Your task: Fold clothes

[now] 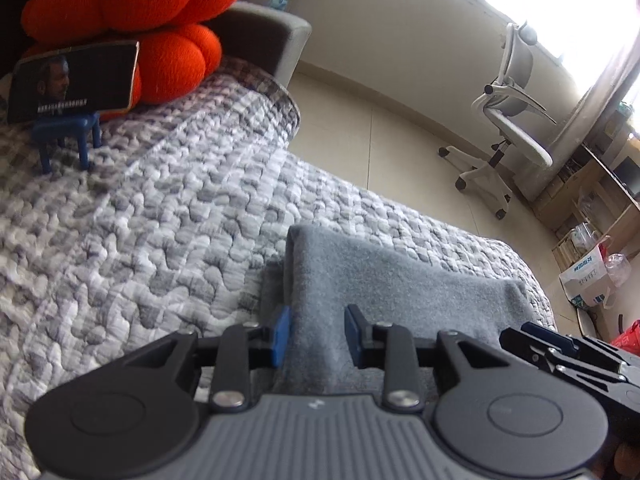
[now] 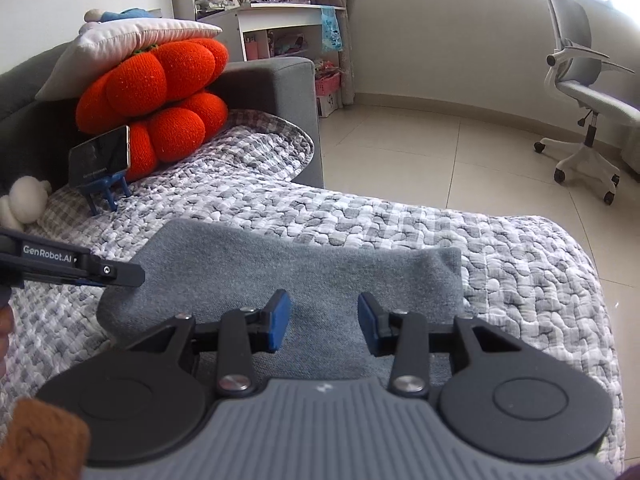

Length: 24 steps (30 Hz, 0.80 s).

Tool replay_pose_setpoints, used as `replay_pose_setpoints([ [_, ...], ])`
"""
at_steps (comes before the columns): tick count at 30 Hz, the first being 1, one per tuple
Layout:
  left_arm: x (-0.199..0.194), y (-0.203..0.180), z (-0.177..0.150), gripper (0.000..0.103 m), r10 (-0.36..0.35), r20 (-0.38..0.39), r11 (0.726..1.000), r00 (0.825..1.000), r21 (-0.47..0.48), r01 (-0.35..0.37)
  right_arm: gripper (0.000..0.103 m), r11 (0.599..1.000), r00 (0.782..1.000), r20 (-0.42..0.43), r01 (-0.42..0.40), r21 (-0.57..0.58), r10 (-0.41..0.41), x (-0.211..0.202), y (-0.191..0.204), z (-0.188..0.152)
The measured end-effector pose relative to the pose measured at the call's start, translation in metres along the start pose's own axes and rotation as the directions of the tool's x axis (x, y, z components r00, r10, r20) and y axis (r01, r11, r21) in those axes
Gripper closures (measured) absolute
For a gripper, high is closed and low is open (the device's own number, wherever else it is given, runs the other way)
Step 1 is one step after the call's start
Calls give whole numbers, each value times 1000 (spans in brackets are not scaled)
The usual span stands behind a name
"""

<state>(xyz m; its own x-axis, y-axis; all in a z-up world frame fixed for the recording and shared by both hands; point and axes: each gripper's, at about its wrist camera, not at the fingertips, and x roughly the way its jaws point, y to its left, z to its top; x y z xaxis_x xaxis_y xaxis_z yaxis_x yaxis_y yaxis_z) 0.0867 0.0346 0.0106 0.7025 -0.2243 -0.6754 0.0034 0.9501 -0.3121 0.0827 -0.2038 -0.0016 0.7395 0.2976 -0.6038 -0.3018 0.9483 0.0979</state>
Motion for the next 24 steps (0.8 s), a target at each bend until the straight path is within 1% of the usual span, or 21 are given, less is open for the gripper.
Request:
replay_pose_setpoints([
  [3,-5,-15,-1,65,-20,34,997,999,69,17,61,1000,1000,-26,6,0,-6,-3,0,-3],
  [5,-1,-24,-5,65,-25,24,995,999,102,22,61,1000,999,-48,11,4,-11,-2,0,-5],
  [7,7,-29,-9,65,-30,-3,993,1000,116,30,61,1000,997,-74,9,13,-8,2,0,-8],
  [10,19,-36,-14,65,-24,-38,990,999,139,29,61,1000,993,-113,21,-4,-22,11,3,-13],
  [12,25,-39,-17,63,-11,-52,989,999,149,19,60,1000,993,-117,23,-7,-24,15,3,-14],
  [18,29,-43,-22,62,9,-68,986,998,166,3,59,999,993,-117,33,-27,-36,21,7,-18],
  [20,29,-42,-22,62,6,-69,987,998,163,6,59,1000,993,-113,28,-14,-29,17,4,-16],
  [24,30,-40,-22,62,0,-72,988,997,154,11,59,999,997,-76,20,29,-17,-2,-3,-10],
])
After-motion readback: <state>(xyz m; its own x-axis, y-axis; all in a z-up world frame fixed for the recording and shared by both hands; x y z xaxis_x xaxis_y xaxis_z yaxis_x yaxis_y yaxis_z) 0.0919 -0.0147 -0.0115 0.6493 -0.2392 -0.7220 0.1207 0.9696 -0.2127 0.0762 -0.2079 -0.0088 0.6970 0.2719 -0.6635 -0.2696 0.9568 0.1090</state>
